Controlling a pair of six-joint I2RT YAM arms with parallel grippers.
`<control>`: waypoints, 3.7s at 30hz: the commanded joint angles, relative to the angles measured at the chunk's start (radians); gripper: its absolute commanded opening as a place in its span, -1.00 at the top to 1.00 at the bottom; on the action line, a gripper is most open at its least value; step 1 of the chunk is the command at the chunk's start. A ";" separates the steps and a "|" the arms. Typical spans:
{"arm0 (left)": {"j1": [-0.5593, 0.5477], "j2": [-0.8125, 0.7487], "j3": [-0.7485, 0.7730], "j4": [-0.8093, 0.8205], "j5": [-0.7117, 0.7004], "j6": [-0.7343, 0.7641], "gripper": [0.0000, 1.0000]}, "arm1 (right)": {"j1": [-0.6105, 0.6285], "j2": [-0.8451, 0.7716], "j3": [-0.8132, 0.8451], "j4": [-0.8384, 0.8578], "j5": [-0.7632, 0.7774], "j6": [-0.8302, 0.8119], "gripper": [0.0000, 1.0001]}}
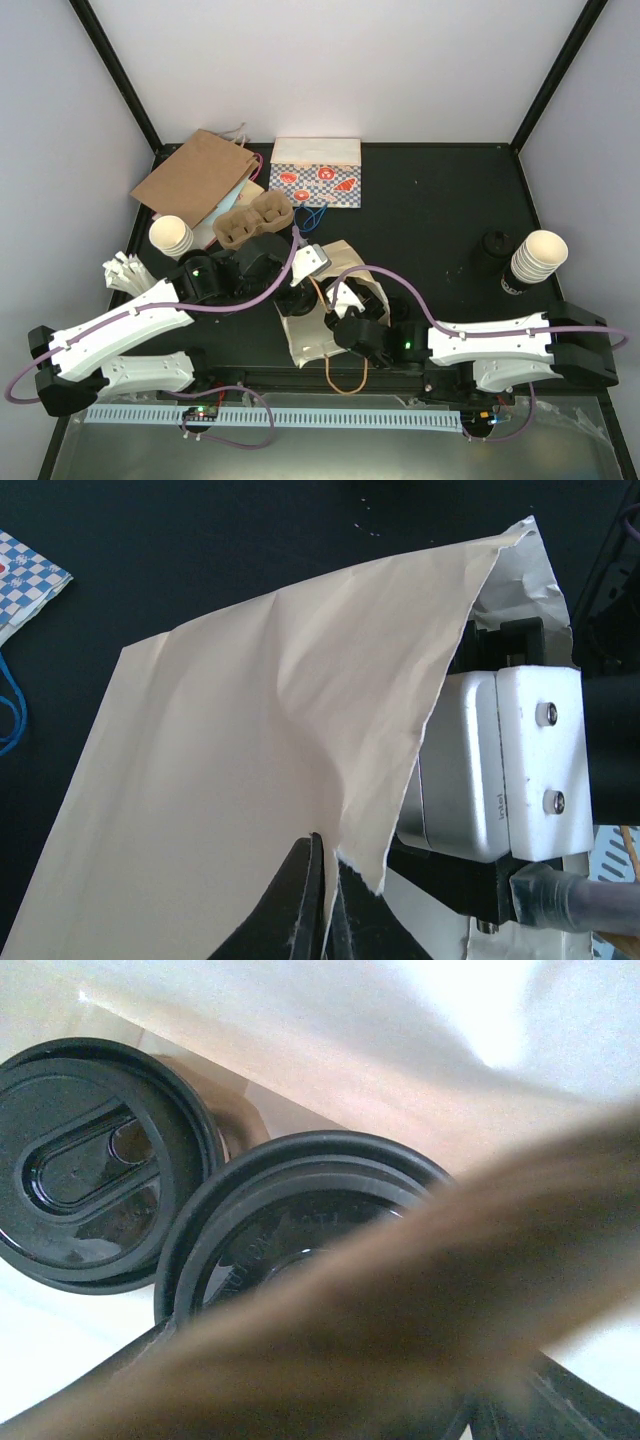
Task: Pack the takeout coffee
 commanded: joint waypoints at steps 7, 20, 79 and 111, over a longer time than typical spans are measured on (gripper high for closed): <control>-0.004 0.001 0.041 0.019 0.041 -0.009 0.97 | -0.008 0.038 0.005 0.036 -0.033 -0.003 0.25; -0.004 0.005 0.047 0.017 0.049 -0.010 0.96 | -0.008 0.031 -0.010 0.036 -0.034 0.003 0.25; -0.003 0.025 0.023 0.089 0.122 -0.018 0.97 | -0.147 0.080 -0.001 0.179 -0.180 -0.009 0.29; 0.143 -0.101 0.181 0.082 0.210 -0.167 -0.79 | -0.147 0.102 -0.014 0.217 -0.153 -0.062 0.28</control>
